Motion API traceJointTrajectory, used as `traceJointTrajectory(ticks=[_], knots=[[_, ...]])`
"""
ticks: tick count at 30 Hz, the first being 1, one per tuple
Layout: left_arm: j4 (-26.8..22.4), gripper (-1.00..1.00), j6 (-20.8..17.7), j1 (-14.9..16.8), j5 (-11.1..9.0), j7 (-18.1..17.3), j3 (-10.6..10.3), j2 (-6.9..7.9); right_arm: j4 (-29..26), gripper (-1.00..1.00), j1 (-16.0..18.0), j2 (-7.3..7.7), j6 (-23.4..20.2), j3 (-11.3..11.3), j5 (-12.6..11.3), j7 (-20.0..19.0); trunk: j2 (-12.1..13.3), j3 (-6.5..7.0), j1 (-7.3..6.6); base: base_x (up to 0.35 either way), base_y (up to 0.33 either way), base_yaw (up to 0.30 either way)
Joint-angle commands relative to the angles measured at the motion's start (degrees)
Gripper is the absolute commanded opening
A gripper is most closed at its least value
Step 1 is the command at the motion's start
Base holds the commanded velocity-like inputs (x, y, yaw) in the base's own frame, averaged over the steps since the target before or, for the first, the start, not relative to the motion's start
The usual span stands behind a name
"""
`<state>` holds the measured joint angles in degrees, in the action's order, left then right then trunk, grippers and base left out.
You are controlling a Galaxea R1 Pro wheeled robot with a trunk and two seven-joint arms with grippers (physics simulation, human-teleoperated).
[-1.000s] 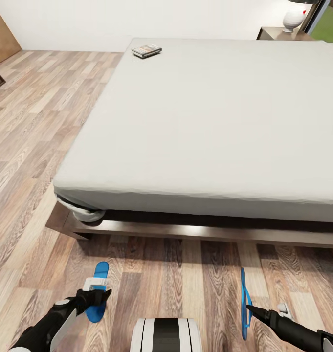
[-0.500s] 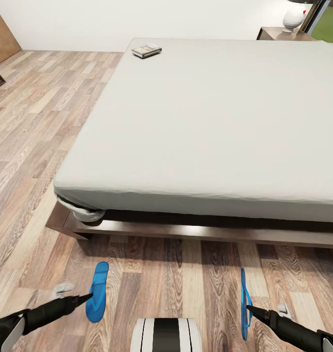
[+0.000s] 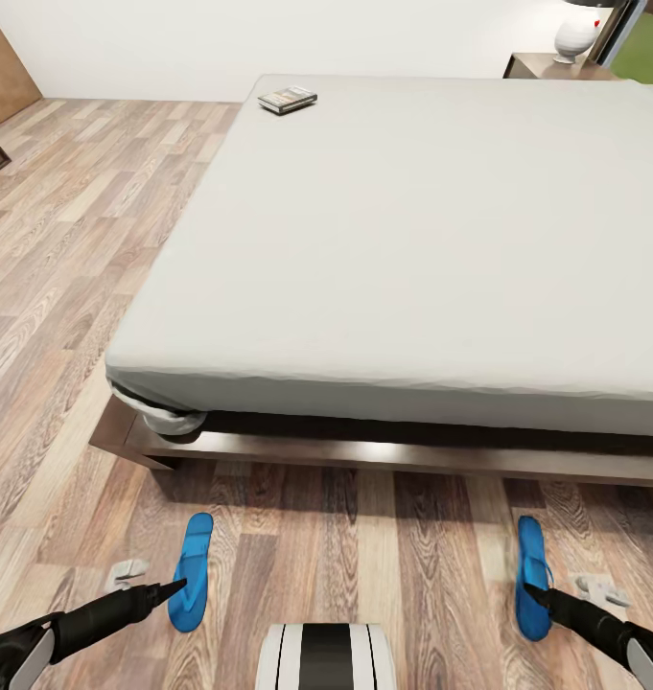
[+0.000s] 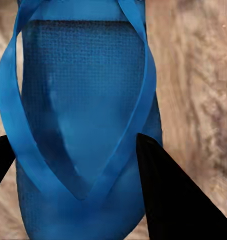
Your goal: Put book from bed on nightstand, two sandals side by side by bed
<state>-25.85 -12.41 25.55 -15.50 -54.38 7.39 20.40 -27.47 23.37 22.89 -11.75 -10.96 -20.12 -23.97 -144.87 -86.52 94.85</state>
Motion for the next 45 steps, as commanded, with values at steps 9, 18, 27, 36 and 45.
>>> traceJointTrajectory(ticks=[9,18,27,36,45], knots=[[-0.9,1.0,-0.76,0.02,-1.12,-0.35,0.23,-1.33,-3.77,-1.0,-0.01,-0.13,-0.39,0.46,-0.56,8.0,-0.01,-0.03,-0.01,0.0,0.0,0.0],[-4.18,1.0,-0.77,0.03,-8.75,-0.12,0.43,-1.24,-4.53,-1.0,0.0,-0.28,-0.38,0.6,-0.53,8.1,-0.01,-0.03,-0.01,0.0,0.086,0.0],[-4.21,1.0,-0.64,0.02,-8.84,-0.18,0.44,-1.23,-4.44,-1.0,-0.02,-0.51,-0.38,0.6,1.34,8.23,-0.01,-0.03,-0.01,0.0,0.282,0.0],[-4.29,1.0,-0.6,0.03,-8.84,-0.2,0.44,-1.16,-4.44,-1.0,0.01,-0.6,-0.38,0.59,3.28,12.45,-0.01,-0.03,-0.01,0.0,0.289,0.0],[-4.3,1.0,-0.59,0.02,-8.84,-0.2,0.44,-1.19,-4.32,-1.0,0.01,-0.65,-0.38,0.59,11.68,26.56,-0.01,-0.03,-0.01,0.0,0.289,0.0]])
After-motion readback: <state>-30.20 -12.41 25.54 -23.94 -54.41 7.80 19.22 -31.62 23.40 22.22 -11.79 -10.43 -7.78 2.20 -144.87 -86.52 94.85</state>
